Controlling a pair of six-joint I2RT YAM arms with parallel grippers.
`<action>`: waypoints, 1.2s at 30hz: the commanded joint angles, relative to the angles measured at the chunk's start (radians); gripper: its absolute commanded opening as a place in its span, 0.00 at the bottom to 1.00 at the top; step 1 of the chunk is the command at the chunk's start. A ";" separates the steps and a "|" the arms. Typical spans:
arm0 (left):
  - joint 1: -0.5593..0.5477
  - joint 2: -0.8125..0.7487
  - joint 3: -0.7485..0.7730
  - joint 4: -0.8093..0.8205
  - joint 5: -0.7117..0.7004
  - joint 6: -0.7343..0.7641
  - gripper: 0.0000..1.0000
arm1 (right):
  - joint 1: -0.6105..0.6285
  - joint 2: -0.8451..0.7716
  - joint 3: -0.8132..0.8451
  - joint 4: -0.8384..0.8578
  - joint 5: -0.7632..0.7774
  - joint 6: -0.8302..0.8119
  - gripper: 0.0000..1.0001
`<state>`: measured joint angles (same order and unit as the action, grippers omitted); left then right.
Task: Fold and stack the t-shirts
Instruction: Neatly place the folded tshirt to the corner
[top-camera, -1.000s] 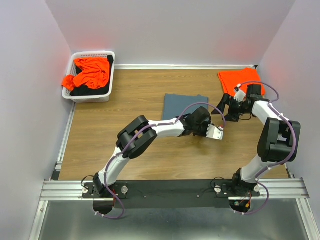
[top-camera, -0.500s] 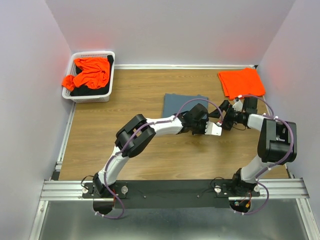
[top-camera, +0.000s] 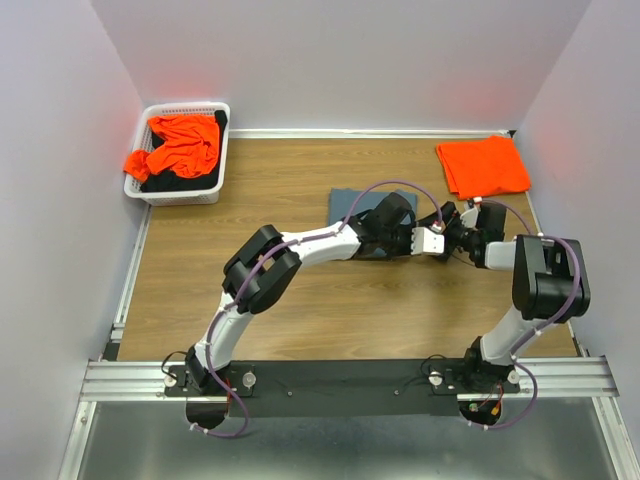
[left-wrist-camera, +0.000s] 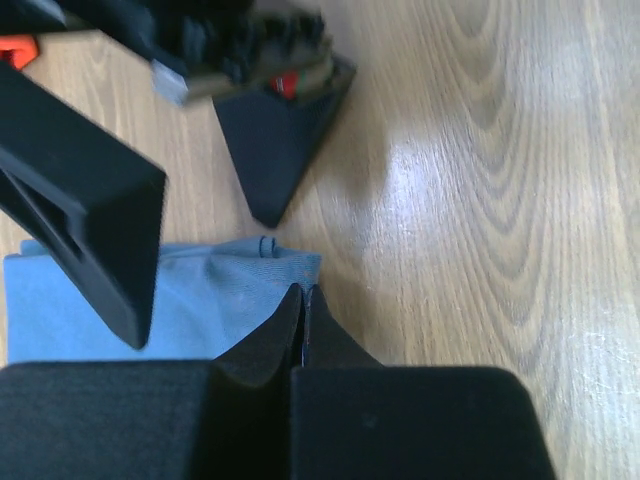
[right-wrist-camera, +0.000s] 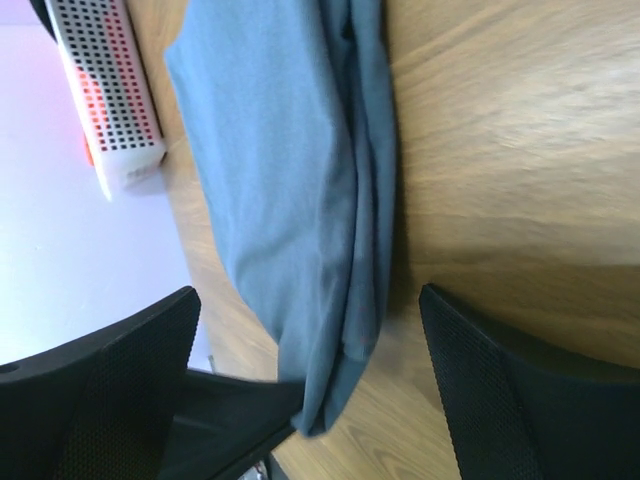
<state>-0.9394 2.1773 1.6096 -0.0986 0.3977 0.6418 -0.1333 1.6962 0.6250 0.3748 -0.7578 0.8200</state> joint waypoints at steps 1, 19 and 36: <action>0.005 -0.066 0.033 0.028 0.066 -0.056 0.00 | 0.041 0.065 -0.008 0.093 0.037 0.085 0.95; 0.014 -0.090 0.018 0.057 0.127 -0.116 0.00 | 0.123 0.304 0.139 0.268 0.307 0.228 0.52; 0.132 -0.286 -0.163 -0.038 0.176 -0.200 0.50 | 0.110 0.384 0.780 -0.509 0.328 -0.626 0.00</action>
<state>-0.8356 1.9873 1.4918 -0.0952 0.5175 0.4782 -0.0063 2.0239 1.2343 0.1749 -0.5068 0.5804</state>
